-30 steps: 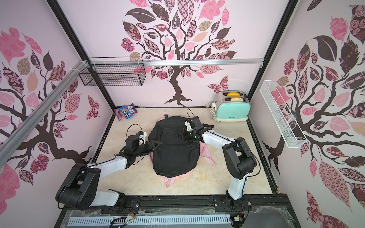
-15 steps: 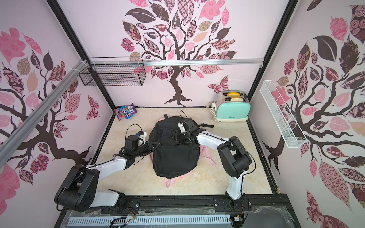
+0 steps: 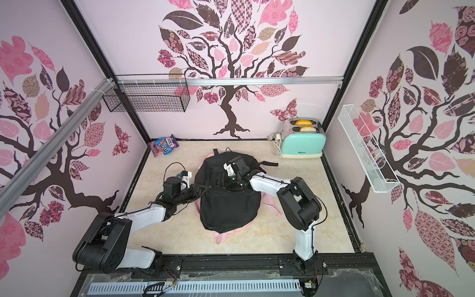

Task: Zip up the backpack
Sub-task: Zip the zipper on the backpack.

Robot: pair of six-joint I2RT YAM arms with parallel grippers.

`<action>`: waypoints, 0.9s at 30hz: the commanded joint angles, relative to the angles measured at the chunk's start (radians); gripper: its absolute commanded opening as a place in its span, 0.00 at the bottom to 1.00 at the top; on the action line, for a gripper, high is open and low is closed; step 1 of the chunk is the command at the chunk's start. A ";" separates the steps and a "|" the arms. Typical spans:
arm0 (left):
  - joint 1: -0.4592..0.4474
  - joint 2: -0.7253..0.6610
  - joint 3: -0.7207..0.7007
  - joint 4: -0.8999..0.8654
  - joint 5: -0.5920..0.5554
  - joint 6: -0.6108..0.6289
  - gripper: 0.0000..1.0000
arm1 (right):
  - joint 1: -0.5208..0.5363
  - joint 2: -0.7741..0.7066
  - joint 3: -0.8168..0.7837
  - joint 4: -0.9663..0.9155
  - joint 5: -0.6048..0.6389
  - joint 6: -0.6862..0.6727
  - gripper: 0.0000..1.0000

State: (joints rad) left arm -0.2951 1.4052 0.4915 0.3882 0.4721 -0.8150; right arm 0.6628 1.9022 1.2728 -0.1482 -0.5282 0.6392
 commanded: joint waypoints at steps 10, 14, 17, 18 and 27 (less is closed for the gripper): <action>-0.057 -0.003 -0.004 0.104 0.063 0.001 0.00 | 0.012 0.126 0.027 0.114 -0.030 0.063 0.57; -0.058 -0.007 -0.008 0.107 0.065 0.003 0.00 | 0.012 0.142 0.009 0.195 -0.057 0.098 0.52; -0.058 -0.009 -0.008 0.109 0.068 0.003 0.00 | 0.012 0.151 -0.008 0.264 -0.074 0.124 0.45; -0.058 -0.011 -0.008 0.108 0.067 0.002 0.00 | 0.012 0.156 -0.010 0.286 -0.078 0.132 0.44; -0.059 -0.019 -0.010 0.107 0.069 0.006 0.00 | 0.013 0.237 0.006 0.439 -0.119 0.216 0.35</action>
State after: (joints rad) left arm -0.3195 1.4052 0.4797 0.4118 0.4385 -0.8154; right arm 0.6594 2.0762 1.2781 0.2497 -0.6479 0.8150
